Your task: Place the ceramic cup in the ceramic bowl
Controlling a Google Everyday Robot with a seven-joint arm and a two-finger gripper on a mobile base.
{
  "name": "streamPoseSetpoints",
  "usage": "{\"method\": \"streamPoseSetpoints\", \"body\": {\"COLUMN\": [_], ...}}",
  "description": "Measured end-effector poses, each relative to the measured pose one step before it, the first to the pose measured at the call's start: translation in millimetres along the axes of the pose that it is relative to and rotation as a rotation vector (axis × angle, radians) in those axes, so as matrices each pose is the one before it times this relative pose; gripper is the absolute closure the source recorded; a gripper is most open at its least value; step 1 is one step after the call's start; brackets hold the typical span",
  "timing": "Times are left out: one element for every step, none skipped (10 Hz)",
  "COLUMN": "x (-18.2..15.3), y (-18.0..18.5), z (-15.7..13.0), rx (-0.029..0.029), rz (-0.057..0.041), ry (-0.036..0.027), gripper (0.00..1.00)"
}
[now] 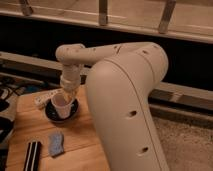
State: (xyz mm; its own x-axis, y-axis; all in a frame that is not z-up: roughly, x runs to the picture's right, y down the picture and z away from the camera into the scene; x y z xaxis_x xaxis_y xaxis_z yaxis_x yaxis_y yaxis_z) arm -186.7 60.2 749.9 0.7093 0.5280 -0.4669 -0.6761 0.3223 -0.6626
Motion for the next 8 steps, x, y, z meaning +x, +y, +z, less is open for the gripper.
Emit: {"method": "streamPoseSetpoints", "body": {"x": [1.18,-0.61,-0.47,-0.13,0.41,0.41,-0.23,0.30], "y": [-0.66,0.20,0.13,-0.58,-0.92,-0.35,-0.37,-0.56], "z": [1.20,1.10,0.75,1.10,0.47,1.33,0.40,1.41], "rx": [0.00062,0.00068,-0.00003,-0.00088,-0.00016,-0.00053,0.00012,-0.00033], "rz": [-0.00072,-0.00225,-0.00118,0.00075,0.00125,-0.00071,-0.00051,-0.00013], "ry": [0.00263,-0.00291,-0.00265,-0.00179,-0.00108,0.00029,-0.00215,-0.00100], "gripper": [0.40,0.32,0.27,0.24,0.13,0.07,0.06,0.06]}}
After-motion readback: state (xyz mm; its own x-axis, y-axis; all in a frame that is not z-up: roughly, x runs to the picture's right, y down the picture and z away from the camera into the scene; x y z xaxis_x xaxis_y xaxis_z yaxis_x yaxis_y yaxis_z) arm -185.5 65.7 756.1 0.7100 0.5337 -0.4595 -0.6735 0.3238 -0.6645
